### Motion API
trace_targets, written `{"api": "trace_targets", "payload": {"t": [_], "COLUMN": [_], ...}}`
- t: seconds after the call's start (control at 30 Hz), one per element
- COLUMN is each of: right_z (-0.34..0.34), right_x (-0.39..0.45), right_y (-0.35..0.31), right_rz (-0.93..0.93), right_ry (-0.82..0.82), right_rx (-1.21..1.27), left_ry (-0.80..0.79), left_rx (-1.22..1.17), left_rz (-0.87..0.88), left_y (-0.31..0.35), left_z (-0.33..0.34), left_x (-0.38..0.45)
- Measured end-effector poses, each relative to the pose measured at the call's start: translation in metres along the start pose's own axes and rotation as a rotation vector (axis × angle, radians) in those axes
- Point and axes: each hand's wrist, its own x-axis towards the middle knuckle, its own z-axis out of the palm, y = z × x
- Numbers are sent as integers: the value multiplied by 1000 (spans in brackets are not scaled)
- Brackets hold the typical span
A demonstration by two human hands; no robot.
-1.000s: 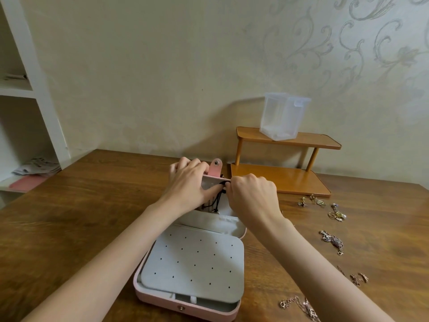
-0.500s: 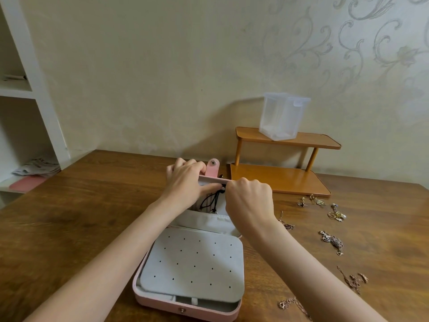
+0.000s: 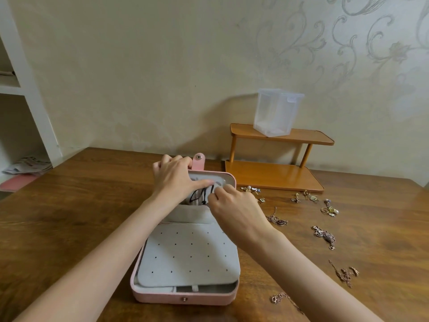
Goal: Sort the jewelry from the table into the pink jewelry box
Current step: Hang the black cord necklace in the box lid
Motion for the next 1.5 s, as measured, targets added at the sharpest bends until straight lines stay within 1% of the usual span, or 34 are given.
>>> {"api": "trace_targets", "payload": {"t": [0.13,0.2,0.3,0.4,0.5,0.6,0.77,0.87,1.0,1.07,1.1,1.17,1.23,1.3,1.4,1.5], "right_z": [5,7,7,5,5,14,35,44,49,50,50,45,36,29,26,29], "right_x": [-2,-3,1,14,24,24,13,11,4,-2,-5,-7,-3,0,-3,-10], "right_y": [5,10,16,21,24,26,30,29,23,22,22,25,31,41,51,55], "right_rz": [-91,-108,-121,-65,19,56,-52,-109,-198,-225,-216,-113,70,238,391,455], "right_ry": [190,303,391,449,499,474,337,281,221,229,244,339,466,536,517,474], "right_rx": [-2,64,140,285,400,429,362,348,276,205,209,295,409,494,569,596], "left_ry": [-1,-10,-20,17,40,35,50,33,-33,-90,-109,-110,-92,-85,-109,-152], "left_rx": [49,68,61,52,110,189,250,246,246,239,232,218,202,189,178,102], "left_rz": [-33,-29,-15,18,53,80,106,100,99,105,106,104,104,102,106,100], "left_y": [-2,-1,1,0,0,0,1,-2,-6,-7,-7,-8,-9,-9,-10,-11], "left_z": [0,-1,-2,-3,1,2,1,2,2,1,1,1,1,1,0,-2], "left_x": [2,2,1,-2,-3,-4,-5,-3,1,3,4,4,2,2,3,5]}}
